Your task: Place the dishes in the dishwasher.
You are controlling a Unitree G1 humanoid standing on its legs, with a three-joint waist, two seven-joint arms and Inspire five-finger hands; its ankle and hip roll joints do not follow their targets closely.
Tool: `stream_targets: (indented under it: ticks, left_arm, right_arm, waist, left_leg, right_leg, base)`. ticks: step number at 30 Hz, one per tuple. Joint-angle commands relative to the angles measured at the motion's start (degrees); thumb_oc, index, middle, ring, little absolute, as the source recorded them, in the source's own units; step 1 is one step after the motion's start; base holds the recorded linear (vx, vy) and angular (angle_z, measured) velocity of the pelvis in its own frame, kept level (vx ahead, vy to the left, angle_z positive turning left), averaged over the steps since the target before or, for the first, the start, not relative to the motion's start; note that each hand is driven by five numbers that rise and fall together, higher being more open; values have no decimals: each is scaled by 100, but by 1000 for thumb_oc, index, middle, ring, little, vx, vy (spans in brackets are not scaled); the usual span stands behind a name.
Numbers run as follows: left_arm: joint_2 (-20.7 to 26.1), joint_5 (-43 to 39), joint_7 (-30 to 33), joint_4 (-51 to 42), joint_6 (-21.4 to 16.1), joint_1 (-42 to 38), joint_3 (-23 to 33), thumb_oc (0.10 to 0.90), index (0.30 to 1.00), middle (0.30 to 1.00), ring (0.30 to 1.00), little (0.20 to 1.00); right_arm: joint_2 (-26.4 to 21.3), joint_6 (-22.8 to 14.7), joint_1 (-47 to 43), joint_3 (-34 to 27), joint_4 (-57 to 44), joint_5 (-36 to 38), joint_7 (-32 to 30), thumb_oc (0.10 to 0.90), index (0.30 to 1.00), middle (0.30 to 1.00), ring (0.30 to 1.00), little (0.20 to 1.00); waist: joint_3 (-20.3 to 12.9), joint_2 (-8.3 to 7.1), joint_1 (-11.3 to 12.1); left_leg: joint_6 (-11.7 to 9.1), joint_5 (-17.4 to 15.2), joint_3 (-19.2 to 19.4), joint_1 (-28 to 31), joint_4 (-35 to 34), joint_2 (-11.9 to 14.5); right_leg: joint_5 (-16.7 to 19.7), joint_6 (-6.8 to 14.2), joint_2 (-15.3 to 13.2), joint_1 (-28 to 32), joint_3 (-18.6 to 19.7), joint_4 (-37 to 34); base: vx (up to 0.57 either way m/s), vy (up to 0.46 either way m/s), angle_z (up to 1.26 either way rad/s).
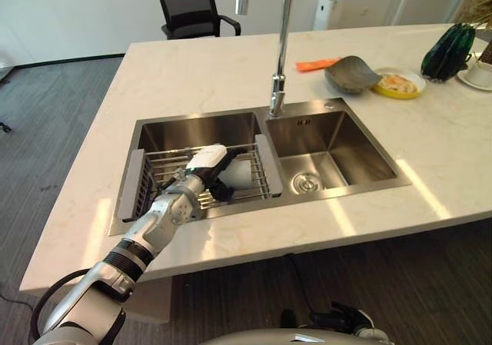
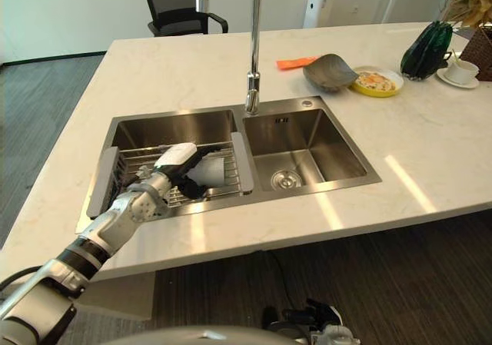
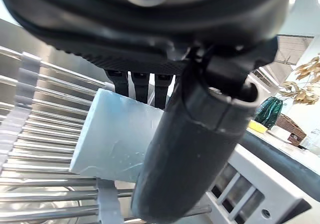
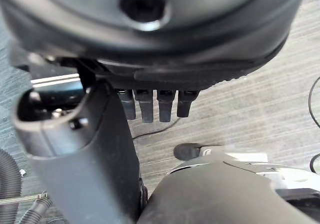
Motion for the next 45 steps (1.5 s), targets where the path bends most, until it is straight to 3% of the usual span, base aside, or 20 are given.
stream_targets:
  ticks: [1,20,21,22,23,24,29,38,39,41,42,45]
  left_arm:
    - [185,49,525,130,-122,-1093,340,800,900,900,900,900]
    - [65,77,52,380,-231,-1082,-311,800,900,900,900,900]
    - [68,82,36,372,-233,-1060,-312,656,684,684,684,684]
    - [69,82,35,369,-233,-1057,-310,582,573,573,573,573]
    - [64,101,47,370,-218,-1063,-312,554,531,531,531,531]
    - [21,174,86,447,-190,-1059,-324,400,300,300,300,300]
    - [-6,342,124,593,-84,-1091,-314,400,300,300,300,300]
    - [5,66,829,-69,-305,-756,338,400,300,300,300,300]
    - [-76,-268,1294,-350,-476,-668,730,400,300,300,300,300]
    - [-115,-353,1321,-382,-472,-579,815,400,300,300,300,300]
    - [-474,-1266,1604,-607,-589,-413,1246,400,300,300,300,300]
    - [-776,-1941,1833,-881,-744,-246,1604,400,300,300,300,300]
  right_arm:
    - [8,-53,-158,245,64,-122,76,800,900,900,900,900]
    - [-30,49,-369,432,234,-292,194,800,900,900,900,900]
    - [-31,54,-379,432,235,-306,192,800,900,900,900,900]
    - [-31,55,-379,433,235,-307,192,800,900,900,900,900]
    - [-29,55,-389,446,232,-313,191,800,900,900,900,900]
    - [-35,59,-419,450,231,-317,185,800,900,900,900,900]
    - [-61,76,-448,442,259,-327,178,800,900,900,900,900]
    - [-30,16,-381,465,224,-358,130,800,900,900,900,900]
    - [4,-21,-387,455,212,-344,103,800,900,900,900,900]
    - [2,-41,-387,479,206,-350,86,800,900,900,900,900]
    - [22,-46,-403,483,200,-359,40,800,900,900,900,900]
    - [32,-56,-384,480,212,-389,-22,800,900,900,900,900]
  waist:
    - [-35,-138,-47]
    - [-23,-155,64]
    - [-21,-159,69]
    - [-21,-159,67]
    - [-19,-159,69]
    - [-16,-163,72]
    - [-10,-164,89]
    - [-10,-183,141]
    - [-15,-203,177]
    - [-19,-199,160]
    - [-19,-221,179]
    - [-23,-212,181]
  left_leg:
    - [-442,92,-166,-137,18,288]
    - [-409,85,-322,-203,18,219]
    - [-407,83,-325,-201,18,216]
    - [-407,83,-326,-201,18,215]
    - [-406,85,-326,-200,18,214]
    - [-405,87,-325,-202,18,212]
    - [-404,87,-333,-209,18,210]
    - [-403,85,-354,-187,18,204]
    - [-405,91,-368,-191,18,203]
    - [-405,91,-371,-185,18,204]
    - [-401,99,-373,-193,18,207]
    - [-396,103,-392,-202,18,207]
  right_leg:
    - [-873,632,-467,625,-139,112]
    - [-878,657,-548,698,-326,112]
    - [-879,658,-552,698,-337,112]
    - [-879,658,-552,699,-339,112]
    - [-876,659,-553,700,-347,112]
    - [-875,659,-558,704,-354,112]
    - [-873,658,-564,706,-376,112]
    - [-883,651,-576,733,-411,112]
    - [-888,647,-573,737,-429,112]
    - [-890,645,-573,743,-425,112]
    - [-881,637,-578,736,-426,112]
    - [-880,627,-583,740,-435,112]
  base:
    - [0,0,0]
    - [-10,7,5]
    - [0,0,0]
    - [0,0,0]
    - [0,0,0]
    - [0,0,0]
    - [0,0,0]
    - [0,0,0]
    - [0,0,0]
    - [0,0,0]
    - [0,0,0]
    - [0,0,0]
